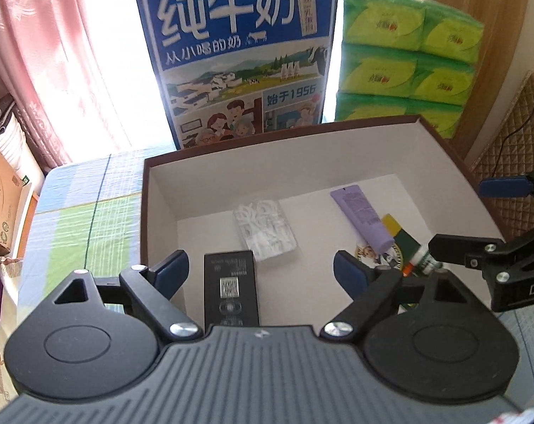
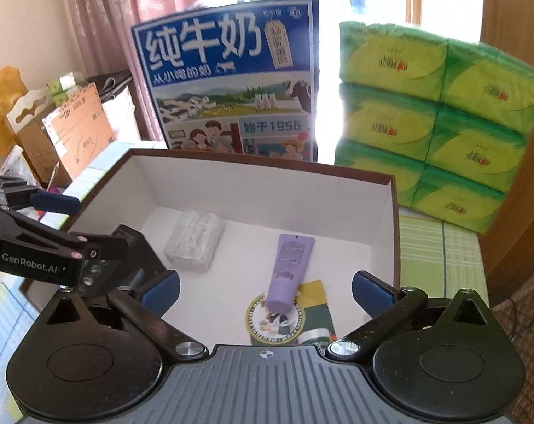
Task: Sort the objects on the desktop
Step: 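Withdraw both tools from the box toward the remaining table items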
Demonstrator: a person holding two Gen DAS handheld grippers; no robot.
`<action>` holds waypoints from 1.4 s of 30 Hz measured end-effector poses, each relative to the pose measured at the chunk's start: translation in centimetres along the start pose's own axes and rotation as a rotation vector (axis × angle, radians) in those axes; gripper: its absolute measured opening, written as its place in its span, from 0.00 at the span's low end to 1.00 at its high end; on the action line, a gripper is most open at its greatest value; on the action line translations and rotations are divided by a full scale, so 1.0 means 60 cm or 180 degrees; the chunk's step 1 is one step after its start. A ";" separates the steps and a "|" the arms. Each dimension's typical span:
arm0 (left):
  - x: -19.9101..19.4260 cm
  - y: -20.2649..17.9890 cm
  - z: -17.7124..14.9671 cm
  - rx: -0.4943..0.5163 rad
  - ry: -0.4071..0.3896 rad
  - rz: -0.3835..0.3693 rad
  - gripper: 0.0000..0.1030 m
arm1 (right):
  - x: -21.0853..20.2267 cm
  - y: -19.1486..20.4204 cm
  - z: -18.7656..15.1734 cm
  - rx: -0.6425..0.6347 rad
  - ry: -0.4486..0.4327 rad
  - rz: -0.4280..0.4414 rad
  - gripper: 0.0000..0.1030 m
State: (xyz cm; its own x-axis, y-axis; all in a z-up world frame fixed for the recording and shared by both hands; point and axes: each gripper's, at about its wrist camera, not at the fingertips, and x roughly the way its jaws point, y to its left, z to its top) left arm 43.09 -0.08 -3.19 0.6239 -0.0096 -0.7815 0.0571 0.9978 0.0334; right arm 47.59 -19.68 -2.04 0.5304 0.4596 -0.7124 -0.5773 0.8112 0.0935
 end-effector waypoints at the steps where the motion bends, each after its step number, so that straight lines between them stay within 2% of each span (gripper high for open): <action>1: -0.010 -0.001 -0.005 -0.0010 -0.0026 -0.0011 0.84 | -0.007 0.004 -0.002 -0.0002 -0.0012 -0.0001 0.98; 18: -0.164 -0.006 -0.091 -0.0069 -0.0303 0.0005 0.87 | -0.141 0.067 -0.051 0.0033 -0.0301 -0.0103 0.98; 33: -0.260 -0.002 -0.180 -0.0165 -0.0356 -0.0039 0.87 | -0.236 0.113 -0.129 0.0111 -0.0435 -0.0148 0.98; 42: -0.294 -0.013 -0.242 -0.0241 -0.0299 -0.0104 0.88 | -0.262 0.129 -0.183 0.0184 -0.0340 -0.0125 0.98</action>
State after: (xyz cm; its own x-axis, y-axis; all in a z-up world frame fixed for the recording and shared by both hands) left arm 20.73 0.29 1.49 0.6930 -0.0447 -0.7195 0.0218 0.9989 -0.0411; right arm 28.01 -24.60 2.25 0.6167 0.4605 -0.6384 -0.5196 0.8474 0.1093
